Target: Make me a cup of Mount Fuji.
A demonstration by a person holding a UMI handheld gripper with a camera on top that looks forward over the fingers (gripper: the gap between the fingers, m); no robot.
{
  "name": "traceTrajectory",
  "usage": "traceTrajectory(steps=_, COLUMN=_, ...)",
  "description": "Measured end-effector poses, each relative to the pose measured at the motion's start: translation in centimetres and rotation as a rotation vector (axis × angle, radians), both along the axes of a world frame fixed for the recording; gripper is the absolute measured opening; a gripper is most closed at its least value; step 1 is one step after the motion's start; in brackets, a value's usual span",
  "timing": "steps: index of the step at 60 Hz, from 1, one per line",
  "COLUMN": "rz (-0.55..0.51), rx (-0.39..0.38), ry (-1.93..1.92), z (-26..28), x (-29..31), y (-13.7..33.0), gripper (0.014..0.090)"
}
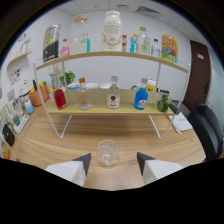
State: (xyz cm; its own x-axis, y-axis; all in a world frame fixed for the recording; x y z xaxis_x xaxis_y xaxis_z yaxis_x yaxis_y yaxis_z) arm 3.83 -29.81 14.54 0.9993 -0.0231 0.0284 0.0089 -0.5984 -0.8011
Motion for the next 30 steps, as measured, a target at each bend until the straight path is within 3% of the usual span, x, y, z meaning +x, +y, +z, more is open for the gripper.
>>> traceTrajectory(steps=17, rz=-0.026, rx=0.019, ry=-0.032, z=0.0, x=-0.7, y=-2.3, gripper=0.0855)
traceTrajectory(steps=29, rz=0.005, rx=0.184, ry=0.036, z=3.1, x=-6.0, y=-0.5, gripper=0.0852)
traceTrajectory(steps=30, rz=0.010, rx=0.203, ry=0.042, z=3.5, x=-6.5, y=0.0, gripper=0.0812)
